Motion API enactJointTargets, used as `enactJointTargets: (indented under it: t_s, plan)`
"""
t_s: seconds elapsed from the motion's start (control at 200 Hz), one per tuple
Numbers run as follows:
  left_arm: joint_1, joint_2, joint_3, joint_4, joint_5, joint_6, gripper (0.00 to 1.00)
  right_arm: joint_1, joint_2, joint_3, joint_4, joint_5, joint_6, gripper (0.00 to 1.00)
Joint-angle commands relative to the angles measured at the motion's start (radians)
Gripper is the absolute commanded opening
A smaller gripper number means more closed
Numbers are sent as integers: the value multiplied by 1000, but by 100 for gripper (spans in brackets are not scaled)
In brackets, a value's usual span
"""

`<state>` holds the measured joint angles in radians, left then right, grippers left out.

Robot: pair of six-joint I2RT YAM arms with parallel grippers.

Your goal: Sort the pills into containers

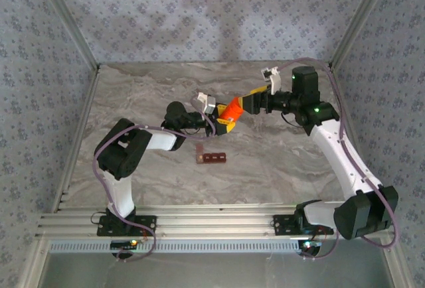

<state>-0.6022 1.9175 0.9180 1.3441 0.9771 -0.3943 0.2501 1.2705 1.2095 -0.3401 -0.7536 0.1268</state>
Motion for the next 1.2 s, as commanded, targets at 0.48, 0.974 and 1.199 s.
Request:
enactJointTargets:
  t_s: [0.48, 0.974, 1.199]
  plan:
    - [-6, -31, 17, 64, 16, -2, 0, 51, 66, 2, -3, -46, -13, 64]
    - [-6, -34, 16, 65, 8, 0, 0, 156, 59, -86, 36, 169, 76, 38]
    - [-6, -33, 13, 64, 8, 3, 0, 219, 91, -91, 35, 223, 149, 39]
